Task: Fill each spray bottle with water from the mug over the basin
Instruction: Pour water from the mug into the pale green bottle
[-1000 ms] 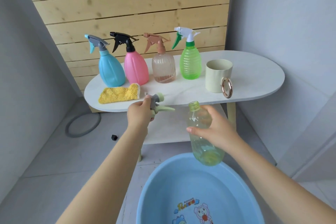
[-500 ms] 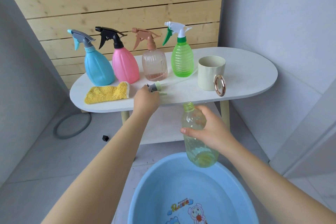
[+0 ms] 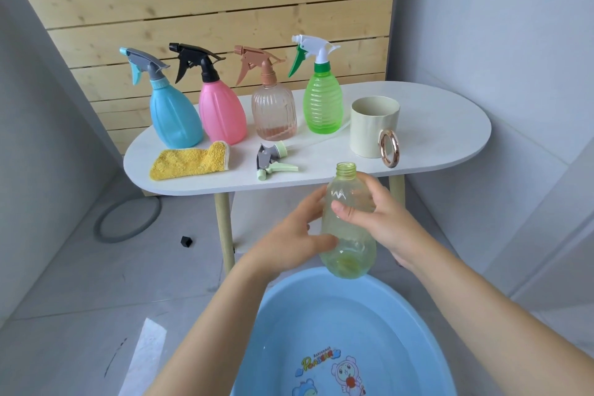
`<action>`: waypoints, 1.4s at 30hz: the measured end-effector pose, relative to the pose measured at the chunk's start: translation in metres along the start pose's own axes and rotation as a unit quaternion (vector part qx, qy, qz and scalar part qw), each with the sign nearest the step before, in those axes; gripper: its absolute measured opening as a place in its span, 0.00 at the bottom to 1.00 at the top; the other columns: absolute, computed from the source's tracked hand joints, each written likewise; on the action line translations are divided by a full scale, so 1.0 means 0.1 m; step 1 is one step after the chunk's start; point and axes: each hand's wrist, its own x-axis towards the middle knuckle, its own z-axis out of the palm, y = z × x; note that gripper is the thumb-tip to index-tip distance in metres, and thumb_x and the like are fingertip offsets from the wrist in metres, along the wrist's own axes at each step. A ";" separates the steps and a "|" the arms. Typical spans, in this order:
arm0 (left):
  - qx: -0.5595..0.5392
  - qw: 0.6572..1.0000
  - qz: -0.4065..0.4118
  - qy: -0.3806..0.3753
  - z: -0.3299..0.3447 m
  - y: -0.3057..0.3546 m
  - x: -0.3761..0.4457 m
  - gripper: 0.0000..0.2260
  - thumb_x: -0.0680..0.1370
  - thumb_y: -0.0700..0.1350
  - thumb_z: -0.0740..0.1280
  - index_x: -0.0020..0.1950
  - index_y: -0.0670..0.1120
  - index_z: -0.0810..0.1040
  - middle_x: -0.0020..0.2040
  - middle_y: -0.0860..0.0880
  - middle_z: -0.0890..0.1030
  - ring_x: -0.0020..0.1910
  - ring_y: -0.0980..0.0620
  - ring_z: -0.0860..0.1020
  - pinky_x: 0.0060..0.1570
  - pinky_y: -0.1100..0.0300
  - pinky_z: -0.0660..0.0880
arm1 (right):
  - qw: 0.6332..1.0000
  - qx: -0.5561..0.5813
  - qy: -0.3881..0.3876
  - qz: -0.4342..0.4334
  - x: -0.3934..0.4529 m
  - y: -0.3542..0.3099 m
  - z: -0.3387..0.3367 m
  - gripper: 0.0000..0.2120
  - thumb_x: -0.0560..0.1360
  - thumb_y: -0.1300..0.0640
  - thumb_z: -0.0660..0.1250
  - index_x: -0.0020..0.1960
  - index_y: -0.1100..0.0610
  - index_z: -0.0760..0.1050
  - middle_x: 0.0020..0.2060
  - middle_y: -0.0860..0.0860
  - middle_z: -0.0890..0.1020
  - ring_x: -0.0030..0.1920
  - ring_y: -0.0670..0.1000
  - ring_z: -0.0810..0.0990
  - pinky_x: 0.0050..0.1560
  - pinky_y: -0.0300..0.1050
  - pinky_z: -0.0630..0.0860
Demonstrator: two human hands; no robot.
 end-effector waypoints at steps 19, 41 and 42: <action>-0.062 0.970 -0.060 0.226 0.16 -0.14 0.05 0.34 0.65 0.54 0.78 0.67 0.54 0.67 0.58 0.52 0.75 0.58 0.54 0.75 0.57 0.52 0.76 | 0.921 -0.016 0.381 -0.071 0.49 -0.09 -0.29 0.16 0.74 0.48 0.69 0.56 0.54 0.71 0.51 0.48 0.72 0.55 0.52 0.74 0.58 0.48 0.71; -0.062 0.969 -0.082 0.223 0.29 -0.62 -0.61 0.35 0.60 0.56 0.77 0.65 0.56 0.69 0.57 0.57 0.78 0.57 0.62 0.75 0.53 0.62 0.73 | 0.969 0.000 0.249 -0.010 -0.50 0.04 -0.30 0.24 0.75 0.42 0.63 0.26 0.51 0.62 0.20 0.42 0.65 0.24 0.42 0.63 0.25 0.33 0.60; -0.063 0.969 -0.086 0.225 0.30 -0.67 -0.63 0.35 0.60 0.55 0.77 0.65 0.56 0.69 0.57 0.57 0.78 0.57 0.62 0.75 0.53 0.62 0.73 | 0.970 -0.008 0.244 -0.006 -0.53 0.11 -0.28 0.24 0.75 0.42 0.63 0.27 0.53 0.61 0.20 0.42 0.65 0.24 0.42 0.63 0.24 0.34 0.59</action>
